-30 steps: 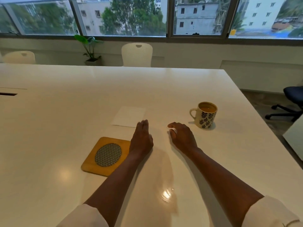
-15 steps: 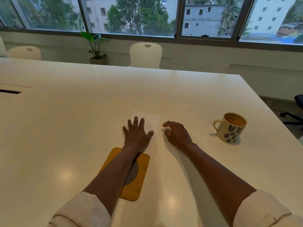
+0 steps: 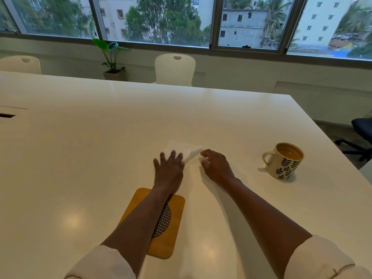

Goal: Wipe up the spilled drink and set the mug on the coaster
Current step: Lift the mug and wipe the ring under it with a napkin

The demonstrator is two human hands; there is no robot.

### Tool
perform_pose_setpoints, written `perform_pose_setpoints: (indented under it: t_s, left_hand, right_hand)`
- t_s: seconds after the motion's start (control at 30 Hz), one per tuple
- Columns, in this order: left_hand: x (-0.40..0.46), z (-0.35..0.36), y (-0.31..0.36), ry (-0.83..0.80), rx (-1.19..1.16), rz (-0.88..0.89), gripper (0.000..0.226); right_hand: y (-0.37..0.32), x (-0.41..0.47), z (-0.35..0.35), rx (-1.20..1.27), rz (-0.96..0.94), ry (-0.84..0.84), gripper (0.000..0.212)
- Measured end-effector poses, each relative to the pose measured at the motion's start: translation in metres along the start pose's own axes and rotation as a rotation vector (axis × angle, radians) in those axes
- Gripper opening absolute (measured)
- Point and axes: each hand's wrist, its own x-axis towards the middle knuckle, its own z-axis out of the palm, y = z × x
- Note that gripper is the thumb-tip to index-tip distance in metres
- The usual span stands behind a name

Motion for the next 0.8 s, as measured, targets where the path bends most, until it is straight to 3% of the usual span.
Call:
perform_pose_setpoints:
  t_s: [0.13, 0.27, 0.33, 0.53, 0.67, 0.8]
  left_hand:
    - [0.001, -0.010, 0.008, 0.003, -0.126, -0.022, 0.047]
    - [-0.001, -0.029, 0.025, 0.195, -0.575, -0.072, 0.037]
    - [-0.008, -0.037, 0.034, 0.208, -0.846, -0.042, 0.032]
    - [-0.015, -0.046, 0.060, -0.119, -1.553, -0.217, 0.036]
    - [-0.021, -0.042, 0.074, -0.271, -1.797, -0.267, 0.046]
    - [-0.030, -0.041, 0.089, -0.320, -1.986, -0.274, 0.047]
  right_hand:
    - [0.000, -0.009, -0.007, 0.157, 0.106, 0.031, 0.034]
    - [-0.001, -0.013, -0.019, 0.323, 0.236, 0.070, 0.039]
    - [0.001, -0.016, -0.025, 0.404, 0.287, 0.091, 0.041]
    - [0.008, -0.031, -0.043, 1.033, 0.449, -0.021, 0.054]
    - [0.012, -0.043, -0.059, 1.317, 0.489, -0.091, 0.058]
    - [0.022, -0.060, -0.068, 1.406, 0.560, -0.117, 0.047]
